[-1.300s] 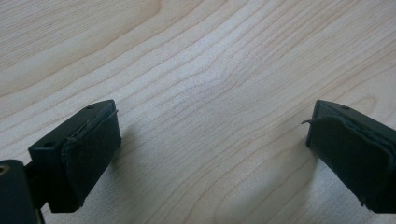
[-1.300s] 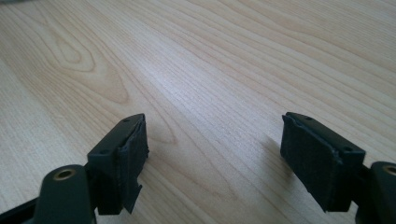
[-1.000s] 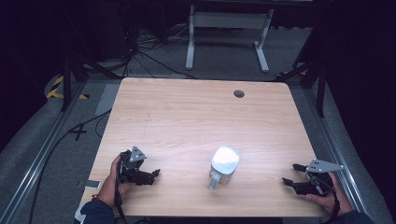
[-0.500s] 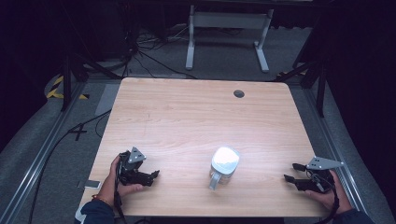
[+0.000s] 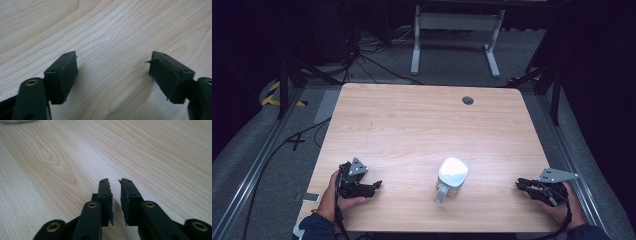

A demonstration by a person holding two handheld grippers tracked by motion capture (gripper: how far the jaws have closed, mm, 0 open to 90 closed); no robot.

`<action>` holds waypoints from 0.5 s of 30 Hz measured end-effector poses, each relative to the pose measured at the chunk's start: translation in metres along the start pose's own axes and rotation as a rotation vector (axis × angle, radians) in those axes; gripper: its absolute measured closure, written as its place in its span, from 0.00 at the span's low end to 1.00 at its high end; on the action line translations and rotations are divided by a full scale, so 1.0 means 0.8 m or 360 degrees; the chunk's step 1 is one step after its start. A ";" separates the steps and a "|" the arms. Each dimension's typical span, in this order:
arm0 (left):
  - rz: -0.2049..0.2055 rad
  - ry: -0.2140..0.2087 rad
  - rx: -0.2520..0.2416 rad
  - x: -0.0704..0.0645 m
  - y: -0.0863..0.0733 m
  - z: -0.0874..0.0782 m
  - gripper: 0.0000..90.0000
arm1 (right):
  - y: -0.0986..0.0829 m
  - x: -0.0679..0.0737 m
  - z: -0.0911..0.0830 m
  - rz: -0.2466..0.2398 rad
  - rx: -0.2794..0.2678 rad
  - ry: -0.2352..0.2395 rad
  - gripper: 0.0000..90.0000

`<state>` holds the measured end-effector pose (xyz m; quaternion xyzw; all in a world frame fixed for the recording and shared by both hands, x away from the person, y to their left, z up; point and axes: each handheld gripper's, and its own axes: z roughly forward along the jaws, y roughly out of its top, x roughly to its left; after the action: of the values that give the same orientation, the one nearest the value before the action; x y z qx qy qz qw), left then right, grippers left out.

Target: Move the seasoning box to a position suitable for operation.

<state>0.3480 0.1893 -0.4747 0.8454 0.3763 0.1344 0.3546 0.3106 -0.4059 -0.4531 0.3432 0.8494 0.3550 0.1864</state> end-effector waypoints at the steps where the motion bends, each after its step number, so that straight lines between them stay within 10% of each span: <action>1: 0.0009 -0.0063 -0.0034 -0.001 0.002 -0.001 0.34 | 0.000 0.000 0.000 -0.0001 0.0000 0.0004 0.91; 7: 0.0090 -0.0138 -0.0189 -0.019 0.024 -0.014 0.58 | 0.000 0.001 -0.001 -0.0020 -0.0012 0.0033 0.97; 15: 0.0414 -0.0295 -0.0378 -0.081 0.079 -0.028 0.94 | 0.000 0.001 -0.002 -0.0026 -0.0011 0.0041 0.99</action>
<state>0.3266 0.1236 -0.4118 0.8478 0.2111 0.1441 0.4647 0.3091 -0.4063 -0.4523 0.3310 0.8533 0.3608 0.1794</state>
